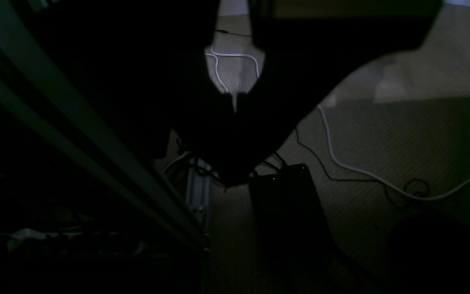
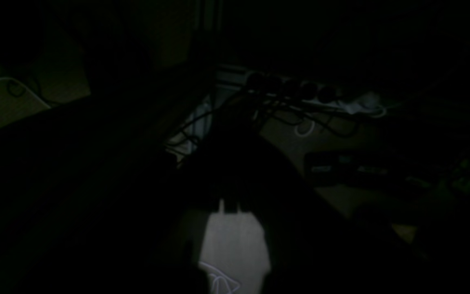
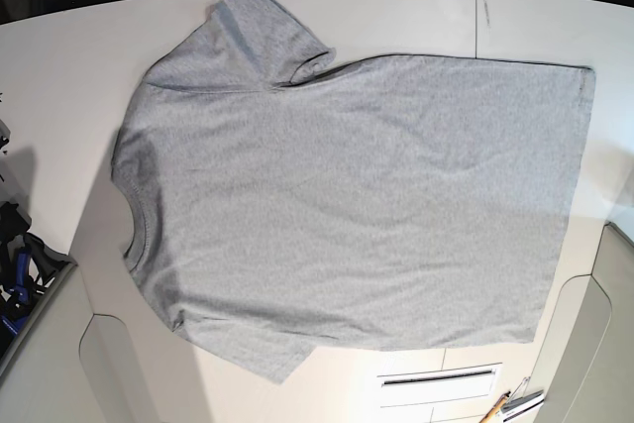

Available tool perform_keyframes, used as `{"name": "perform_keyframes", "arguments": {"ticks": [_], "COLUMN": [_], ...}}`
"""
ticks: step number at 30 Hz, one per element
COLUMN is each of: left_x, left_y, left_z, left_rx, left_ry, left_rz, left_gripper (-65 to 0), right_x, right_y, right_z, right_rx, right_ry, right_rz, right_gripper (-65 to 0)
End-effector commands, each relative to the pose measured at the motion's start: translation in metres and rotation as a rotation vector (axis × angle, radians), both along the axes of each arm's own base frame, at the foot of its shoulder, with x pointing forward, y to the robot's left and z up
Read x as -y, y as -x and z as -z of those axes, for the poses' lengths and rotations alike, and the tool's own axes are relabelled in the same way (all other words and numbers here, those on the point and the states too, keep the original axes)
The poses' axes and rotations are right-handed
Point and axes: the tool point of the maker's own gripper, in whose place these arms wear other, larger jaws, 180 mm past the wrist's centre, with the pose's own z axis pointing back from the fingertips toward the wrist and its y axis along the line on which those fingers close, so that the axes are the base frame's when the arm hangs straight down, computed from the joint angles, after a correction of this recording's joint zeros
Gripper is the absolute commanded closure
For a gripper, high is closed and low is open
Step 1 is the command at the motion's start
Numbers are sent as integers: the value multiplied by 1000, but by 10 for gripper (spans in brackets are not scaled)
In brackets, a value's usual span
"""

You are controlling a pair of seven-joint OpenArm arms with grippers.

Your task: Fold the T-shirt properly

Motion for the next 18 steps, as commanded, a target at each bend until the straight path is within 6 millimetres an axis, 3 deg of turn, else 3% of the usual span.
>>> {"name": "perform_keyframes", "arguments": {"ticks": [1, 11, 18], "left_x": [5, 4, -31], "left_y": [-6, 1, 58], "left_z": [-1, -1, -2], "left_rx": [22, 15, -48], "left_ry": [5, 5, -19], "left_rz": [-1, -2, 13], "left_gripper": [0, 0, 0], "right_x": [1, 3, 25], "right_y": [-5, -3, 33], "right_z": [-1, -1, -4], "right_rx": [21, 18, 9], "right_ry": [0, 3, 36], "right_rz": [4, 4, -81], "right_gripper": [0, 0, 0]}}
